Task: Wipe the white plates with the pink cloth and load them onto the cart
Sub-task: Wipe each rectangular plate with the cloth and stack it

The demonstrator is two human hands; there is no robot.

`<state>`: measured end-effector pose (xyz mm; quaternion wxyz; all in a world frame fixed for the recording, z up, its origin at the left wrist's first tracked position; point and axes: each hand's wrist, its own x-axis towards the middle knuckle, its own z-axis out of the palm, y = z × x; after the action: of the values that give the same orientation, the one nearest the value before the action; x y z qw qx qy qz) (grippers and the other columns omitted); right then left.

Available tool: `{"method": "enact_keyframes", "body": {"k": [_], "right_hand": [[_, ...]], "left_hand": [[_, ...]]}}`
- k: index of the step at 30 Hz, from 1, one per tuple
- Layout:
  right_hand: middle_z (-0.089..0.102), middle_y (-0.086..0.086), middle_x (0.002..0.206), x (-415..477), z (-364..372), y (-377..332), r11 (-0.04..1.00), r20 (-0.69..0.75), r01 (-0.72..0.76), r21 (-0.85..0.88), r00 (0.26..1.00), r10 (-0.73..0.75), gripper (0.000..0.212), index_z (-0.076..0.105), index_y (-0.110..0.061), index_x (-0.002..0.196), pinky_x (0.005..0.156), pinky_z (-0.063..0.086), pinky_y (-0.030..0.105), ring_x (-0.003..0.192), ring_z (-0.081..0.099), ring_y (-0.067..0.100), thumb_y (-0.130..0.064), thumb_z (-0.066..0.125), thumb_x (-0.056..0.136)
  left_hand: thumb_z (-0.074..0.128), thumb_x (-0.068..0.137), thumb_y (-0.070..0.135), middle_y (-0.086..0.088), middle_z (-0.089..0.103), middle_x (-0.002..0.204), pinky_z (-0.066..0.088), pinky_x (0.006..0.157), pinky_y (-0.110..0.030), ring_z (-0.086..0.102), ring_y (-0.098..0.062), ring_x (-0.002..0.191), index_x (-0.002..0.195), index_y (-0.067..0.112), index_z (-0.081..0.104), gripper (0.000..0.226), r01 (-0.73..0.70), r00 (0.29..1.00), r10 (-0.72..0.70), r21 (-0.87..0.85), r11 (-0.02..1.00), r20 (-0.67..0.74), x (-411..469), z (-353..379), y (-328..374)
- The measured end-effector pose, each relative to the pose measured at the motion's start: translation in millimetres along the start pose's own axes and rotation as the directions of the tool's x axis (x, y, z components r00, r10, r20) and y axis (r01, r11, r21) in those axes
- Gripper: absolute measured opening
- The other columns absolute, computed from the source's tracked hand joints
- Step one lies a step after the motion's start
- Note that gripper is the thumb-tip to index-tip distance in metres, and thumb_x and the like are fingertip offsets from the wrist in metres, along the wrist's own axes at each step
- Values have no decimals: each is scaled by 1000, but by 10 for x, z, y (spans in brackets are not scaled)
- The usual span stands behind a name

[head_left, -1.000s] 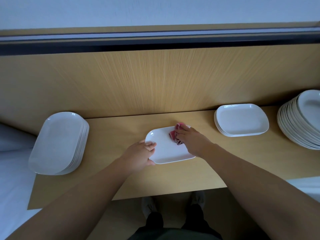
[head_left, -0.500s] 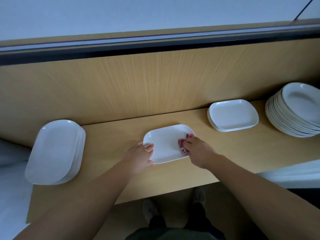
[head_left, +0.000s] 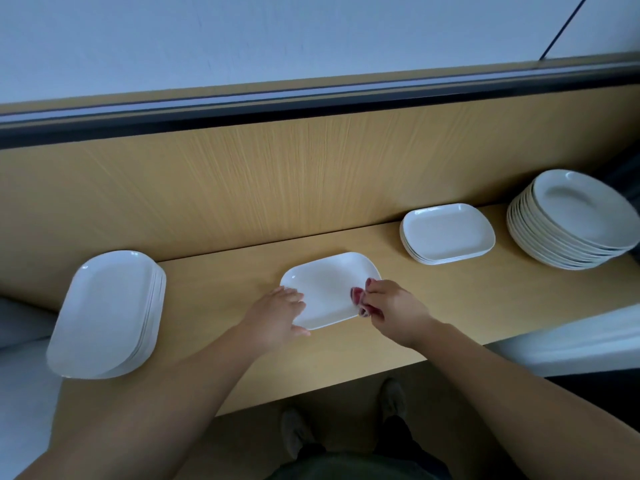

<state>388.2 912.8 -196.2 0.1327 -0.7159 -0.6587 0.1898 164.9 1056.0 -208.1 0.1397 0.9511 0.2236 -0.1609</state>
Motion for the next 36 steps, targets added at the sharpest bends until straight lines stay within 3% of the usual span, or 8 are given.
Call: {"method": "enact_keyframes", "body": {"k": [3,10,17,27,29,31,34,36], "right_hand": [[55,-6,83,17,-109,55,999,-54,29,15,998,-28,16,61,-14,73,73,49,30,83,53,17,0,53,77],[56,-4,91,12,-107,42,997,-16,81,-1,997,-81,14,65,-14,78,76,46,25,87,49,12,-3,56,80],[58,-3,87,15,-196,111,990,-45,136,29,990,-135,16,68,-13,77,75,47,24,87,53,15,-1,58,78],[62,1,89,156,-516,112,967,-152,256,-13,955,-255,17,67,-11,78,84,38,16,93,53,17,0,54,74],[62,1,90,223,-599,68,955,-192,297,-3,937,-292,18,67,-10,78,94,30,8,96,54,17,2,54,75],[61,-1,89,278,-698,8,931,-234,364,21,907,-350,18,64,-8,75,98,28,7,97,54,12,8,55,75],[59,-3,87,338,-842,-58,885,-289,463,36,853,-435,20,60,-6,71,93,32,10,100,46,-10,13,56,76],[61,-1,89,371,-897,-55,878,-298,479,4,838,-456,17,62,-7,74,98,33,12,99,50,-1,7,54,80]], "left_hand": [[54,94,43,3,54,126,40,91,-29,45,-16,124,121,14,57,40,-1,994,-5,-53,999,-110,-95,30,32],[82,60,25,6,62,83,49,67,-26,64,-16,82,78,19,65,25,70,991,-68,17,997,-117,-93,236,147],[77,27,10,5,53,57,52,66,-21,53,-14,48,50,21,60,31,31,985,6,207,978,-175,-30,284,229],[88,37,15,7,54,60,33,40,-19,52,-13,44,61,22,58,39,172,966,-140,136,976,-219,-43,17,390],[83,63,20,4,64,75,41,48,-23,61,-17,58,81,19,63,26,216,947,-193,64,974,-258,-69,-110,413],[48,98,27,-1,65,102,45,67,-31,63,-23,85,108,17,57,17,300,923,-295,-17,954,-248,-62,-243,437],[28,104,31,-3,61,113,42,76,-34,59,-24,98,118,16,48,29,349,897,-359,-87,933,-259,-92,-463,510],[26,104,33,-4,60,112,43,74,-35,58,-26,97,117,17,47,29,357,879,-383,-141,923,-283,-138,-620,558]]}}
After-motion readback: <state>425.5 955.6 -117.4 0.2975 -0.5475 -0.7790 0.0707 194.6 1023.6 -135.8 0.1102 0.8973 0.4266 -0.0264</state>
